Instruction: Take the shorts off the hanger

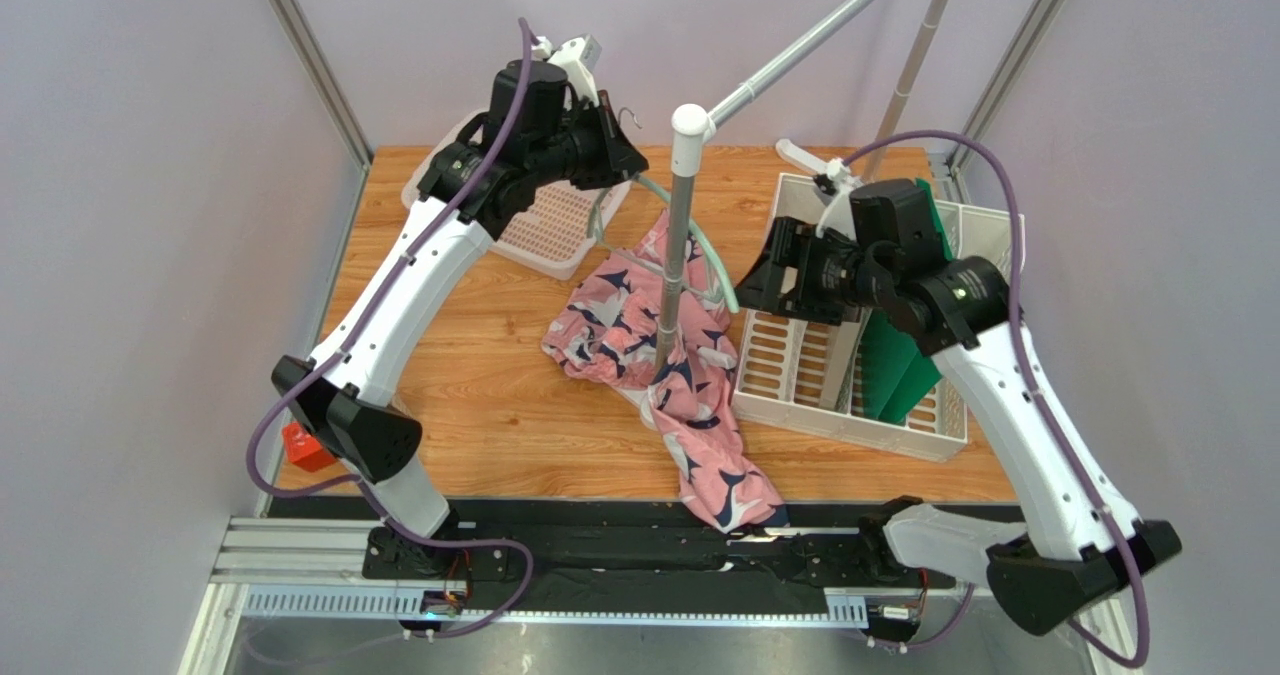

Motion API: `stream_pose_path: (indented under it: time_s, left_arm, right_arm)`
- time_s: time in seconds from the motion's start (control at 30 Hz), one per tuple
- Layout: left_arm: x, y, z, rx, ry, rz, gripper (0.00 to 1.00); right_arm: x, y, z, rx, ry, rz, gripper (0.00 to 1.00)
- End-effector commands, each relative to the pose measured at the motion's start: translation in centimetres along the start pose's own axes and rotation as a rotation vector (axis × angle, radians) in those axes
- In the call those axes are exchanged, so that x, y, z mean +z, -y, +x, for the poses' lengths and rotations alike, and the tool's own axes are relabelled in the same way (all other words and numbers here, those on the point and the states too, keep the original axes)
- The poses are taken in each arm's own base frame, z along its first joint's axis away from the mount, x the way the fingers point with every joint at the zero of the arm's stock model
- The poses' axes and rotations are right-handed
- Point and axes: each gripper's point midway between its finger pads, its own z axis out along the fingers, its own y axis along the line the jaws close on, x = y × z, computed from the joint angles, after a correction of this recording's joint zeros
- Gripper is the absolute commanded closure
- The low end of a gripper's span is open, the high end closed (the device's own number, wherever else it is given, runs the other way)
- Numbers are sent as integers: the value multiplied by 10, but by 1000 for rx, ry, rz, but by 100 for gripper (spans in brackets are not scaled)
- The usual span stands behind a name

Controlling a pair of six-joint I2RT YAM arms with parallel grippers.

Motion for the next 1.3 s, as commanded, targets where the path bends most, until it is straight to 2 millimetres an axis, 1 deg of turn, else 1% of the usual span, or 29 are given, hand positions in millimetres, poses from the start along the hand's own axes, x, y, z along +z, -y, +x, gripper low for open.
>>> stream_pose_path:
  time_s: [0.0, 0.07, 0.1, 0.13, 0.17, 0.2, 0.23, 0.27, 0.33, 0.37, 0.53, 0.6, 0.67, 0.73, 0.77, 0.83, 0.9, 0.97, 1.03, 1.07, 1.1, 1.13, 1.27]
  left_arm:
    - [-3, 2, -24, 35, 68, -22, 100]
    - [1, 1, -24, 21, 69, -29, 100]
    - [2, 2, -25, 9, 73, -28, 100]
    - [3, 1, -26, 1, 75, -32, 100]
    - [4, 0, -26, -5, 75, -34, 100]
    - [4, 0, -26, -12, 79, -40, 100]
    - [6, -2, -26, -18, 79, -45, 100]
    - [6, -2, -26, -23, 82, -49, 100]
    - [7, -5, -27, -32, 91, -65, 100]
    - [6, -5, -29, -33, 97, -66, 100]
    - [6, -4, -29, -41, 96, -74, 100]
    - [6, -1, -31, -41, 95, -71, 100]
    - [7, -2, -28, -47, 87, -83, 100]
    - [7, 1, -28, -56, 87, -75, 100]
    - [8, 2, -27, -64, 80, -69, 100]
    - [8, 5, -27, -69, 76, -57, 100]
    - [7, 9, -26, -79, 71, -43, 100]
    - [6, 11, -24, -87, 66, -38, 100]
    - [5, 13, -23, -94, 63, -34, 100]
    - [5, 14, -20, -106, 55, -35, 100]
    - [6, 14, -19, -108, 52, -36, 100]
    - [5, 14, -17, -112, 47, -42, 100]
    - [8, 19, -12, -123, 37, -47, 100]
  right_arm:
    - [-57, 1, -2, -51, 149, 46, 24]
    - [-67, -3, 0, -67, 180, 25, 24]
    - [-74, -9, -4, -85, 219, -4, 22]
    - [-84, -18, -1, -113, 241, -62, 21]
    - [-91, -28, -2, -136, 266, -113, 19]
    - [-100, -45, -11, -179, 323, -192, 16]
    - [-106, -60, -8, -211, 323, -268, 15]
    - [-116, -74, -15, -241, 366, -328, 14]
    - [-123, -89, -18, -277, 374, -392, 11]
    - [-125, -95, -23, -301, 380, -406, 11]
    - [-115, -101, -44, -352, 373, -377, 10]
    - [-106, -102, -53, -347, 354, -364, 10]
    - [-99, -105, -54, -349, 326, -375, 11]
    - [-87, -104, -56, -347, 306, -360, 12]
    - [-85, -105, -55, -352, 300, -357, 13]
    - [-77, -97, -57, -344, 308, -312, 15]
    - [-74, -86, -61, -337, 328, -260, 22]
    - [-72, -82, -62, -336, 335, -240, 26]
    - [-67, -83, -60, -333, 319, -252, 33]
    - [-65, -85, -60, -331, 311, -267, 39]
    - [-62, -85, -60, -324, 306, -267, 41]
    - [-57, -82, -58, -307, 293, -263, 41]
    - [-49, -78, -59, -296, 304, -253, 42]
